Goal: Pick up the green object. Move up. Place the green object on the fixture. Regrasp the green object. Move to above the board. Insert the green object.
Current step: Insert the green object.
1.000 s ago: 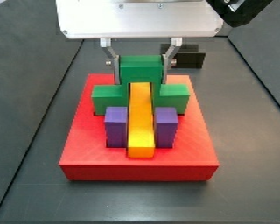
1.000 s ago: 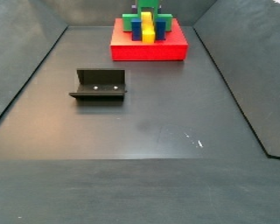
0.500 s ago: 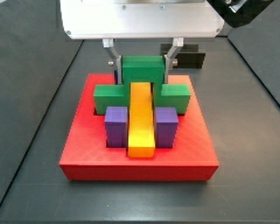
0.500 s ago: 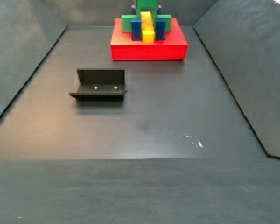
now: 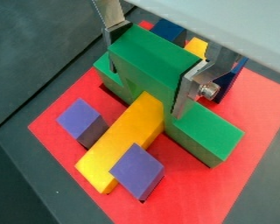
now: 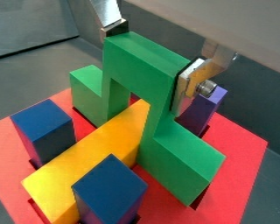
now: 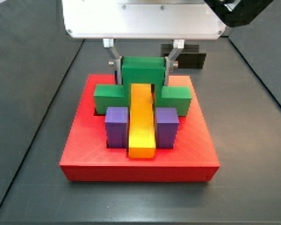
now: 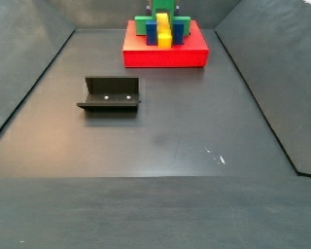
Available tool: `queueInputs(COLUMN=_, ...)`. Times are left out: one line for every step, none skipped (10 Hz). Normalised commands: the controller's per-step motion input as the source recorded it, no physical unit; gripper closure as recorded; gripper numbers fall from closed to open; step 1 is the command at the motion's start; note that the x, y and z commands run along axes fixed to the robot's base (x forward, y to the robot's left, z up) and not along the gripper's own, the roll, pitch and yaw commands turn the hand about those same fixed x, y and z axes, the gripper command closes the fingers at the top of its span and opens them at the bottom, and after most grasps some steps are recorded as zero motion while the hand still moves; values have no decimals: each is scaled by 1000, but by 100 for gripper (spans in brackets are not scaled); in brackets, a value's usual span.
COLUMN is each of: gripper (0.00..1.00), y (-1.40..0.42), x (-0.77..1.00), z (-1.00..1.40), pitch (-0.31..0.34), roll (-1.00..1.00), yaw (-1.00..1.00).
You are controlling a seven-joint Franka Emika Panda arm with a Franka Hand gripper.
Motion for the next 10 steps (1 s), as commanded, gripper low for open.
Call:
queueInputs(gripper=100, y=0, x=6, z=-66, pitch=46, roll=-264, yaw=-157)
queueInputs(gripper=100, y=0, x=31, z=-137, pitch=44, roll=-201, yaw=-71)
queueInputs(gripper=100, y=0, x=54, z=-166, pitch=43, roll=-150, yaw=0)
queueInputs(gripper=100, y=0, x=0, z=-143, pitch=26, roll=-144, yaw=0)
queueInputs(gripper=100, y=0, x=0, z=-74, pitch=0, roll=-159, yaw=86)
queueInputs(gripper=100, y=0, x=0, z=0, pitch=0, roll=-157, yaw=163)
queueInputs(gripper=100, y=0, x=0, z=0, pitch=0, roll=-179, yaw=131)
queueInputs(gripper=100, y=0, x=0, z=0, pitch=0, roll=-196, yaw=146)
queueInputs(gripper=100, y=0, x=43, z=0, pitch=4, roll=-186, yaw=186)
queueInputs(gripper=100, y=0, x=0, z=0, pitch=0, roll=-139, yaw=51)
